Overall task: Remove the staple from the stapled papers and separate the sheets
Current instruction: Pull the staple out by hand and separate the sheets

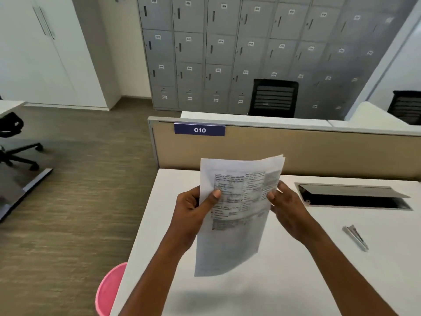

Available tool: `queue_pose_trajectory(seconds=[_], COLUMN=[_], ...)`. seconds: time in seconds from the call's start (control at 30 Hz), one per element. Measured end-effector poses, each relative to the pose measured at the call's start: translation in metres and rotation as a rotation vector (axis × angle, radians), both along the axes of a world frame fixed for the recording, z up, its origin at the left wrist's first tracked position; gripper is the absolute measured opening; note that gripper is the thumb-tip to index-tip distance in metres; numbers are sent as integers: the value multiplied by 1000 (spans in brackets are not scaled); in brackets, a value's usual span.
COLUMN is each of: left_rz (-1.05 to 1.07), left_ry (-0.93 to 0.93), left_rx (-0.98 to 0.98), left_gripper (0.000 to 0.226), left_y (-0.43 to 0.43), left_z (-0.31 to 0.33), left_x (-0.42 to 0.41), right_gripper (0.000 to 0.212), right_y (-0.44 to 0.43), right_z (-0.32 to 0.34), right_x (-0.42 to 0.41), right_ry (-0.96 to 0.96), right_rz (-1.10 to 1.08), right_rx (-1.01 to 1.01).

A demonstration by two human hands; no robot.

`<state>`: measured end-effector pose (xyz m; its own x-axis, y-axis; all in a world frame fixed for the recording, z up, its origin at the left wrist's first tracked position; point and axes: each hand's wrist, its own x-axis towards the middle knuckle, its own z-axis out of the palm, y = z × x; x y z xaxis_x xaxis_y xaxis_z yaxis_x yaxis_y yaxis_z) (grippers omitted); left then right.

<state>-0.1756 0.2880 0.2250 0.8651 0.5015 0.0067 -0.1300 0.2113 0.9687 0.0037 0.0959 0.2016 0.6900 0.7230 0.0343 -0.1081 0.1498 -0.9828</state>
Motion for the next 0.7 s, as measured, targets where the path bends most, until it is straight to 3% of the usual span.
queue_pose_trajectory(seconds=[0.2, 0.43, 0.7], left_rz=[111, 249, 238], left_ry=[55, 79, 99], left_rx=[2, 24, 10], left_gripper=[22, 26, 24], left_y=[-51, -111, -141], left_z=[-3, -5, -15], left_x=[22, 43, 52], right_gripper=[33, 28, 28], right_y=[-46, -93, -119], right_z=[-8, -2, 2], right_x=[16, 31, 36], right_ry=[84, -44, -105], right_rz=[-35, -124, -193], right_rx=[34, 41, 13])
